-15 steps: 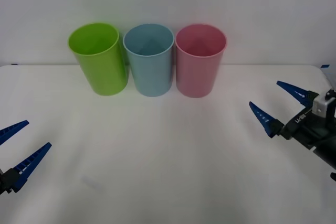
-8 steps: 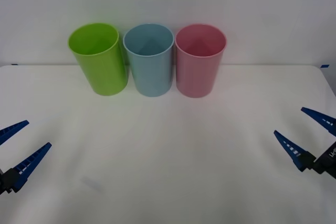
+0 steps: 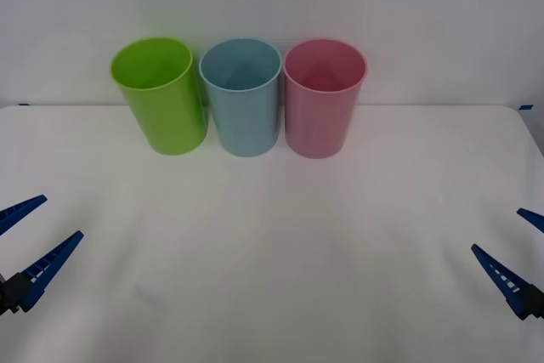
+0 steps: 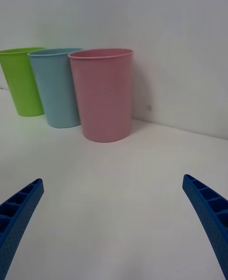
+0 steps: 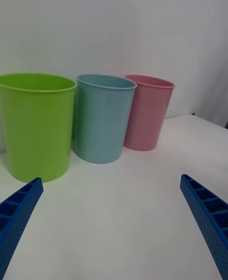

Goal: Grasp the object on the table and drop it into the matching bin: aluminum can to the light blue bin, PET bottle to the pink bin.

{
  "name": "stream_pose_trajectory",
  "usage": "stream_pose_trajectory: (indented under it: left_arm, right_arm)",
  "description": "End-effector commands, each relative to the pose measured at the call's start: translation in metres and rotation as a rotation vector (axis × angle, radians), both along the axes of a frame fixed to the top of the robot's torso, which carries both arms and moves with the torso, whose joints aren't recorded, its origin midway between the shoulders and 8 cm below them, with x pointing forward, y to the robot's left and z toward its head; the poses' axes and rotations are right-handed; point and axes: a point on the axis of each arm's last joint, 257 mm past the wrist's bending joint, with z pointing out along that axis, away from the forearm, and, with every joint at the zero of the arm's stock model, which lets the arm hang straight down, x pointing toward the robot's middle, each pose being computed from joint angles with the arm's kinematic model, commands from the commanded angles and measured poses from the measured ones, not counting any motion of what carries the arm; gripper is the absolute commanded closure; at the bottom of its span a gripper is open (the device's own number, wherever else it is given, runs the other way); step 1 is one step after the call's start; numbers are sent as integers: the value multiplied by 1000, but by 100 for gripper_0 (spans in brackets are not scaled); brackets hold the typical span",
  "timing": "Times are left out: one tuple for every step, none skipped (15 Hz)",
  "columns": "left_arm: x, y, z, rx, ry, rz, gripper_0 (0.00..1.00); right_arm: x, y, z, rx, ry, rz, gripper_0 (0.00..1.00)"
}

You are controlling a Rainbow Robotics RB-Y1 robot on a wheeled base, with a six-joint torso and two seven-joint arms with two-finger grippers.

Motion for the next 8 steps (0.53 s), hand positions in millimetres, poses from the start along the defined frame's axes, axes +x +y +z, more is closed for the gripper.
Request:
stream_pose_trajectory:
  left_arm:
    - [0, 0, 0, 0, 0, 0, 0]
    - [0, 0, 0, 0, 0, 0, 0]
    - [0, 0, 0, 0, 0, 0, 0]
    - [0, 0, 0, 0, 0, 0, 0]
    - [0, 0, 0, 0, 0, 0, 0]
    - [0, 0, 0, 0, 0, 0, 0]
    - [0, 0, 0, 0, 0, 0, 0]
    - [0, 0, 0, 0, 0, 0, 0]
  right_arm:
    - [0, -6, -4, 4, 8, -21, 0]
    - [0, -7, -6, 1, 9, -23, 0]
    - [-1, -8, -6, -3, 8, -24, 0]
    - [-1, -8, -6, -5, 7, -24, 0]
    - [-2, -8, -8, -7, 10, -25, 0]
    - [-2, -8, -8, -10, 8, -24, 0]
    - [-2, -8, -8, -10, 8, -24, 0]
    - [-2, -8, -8, -10, 8, -24, 0]
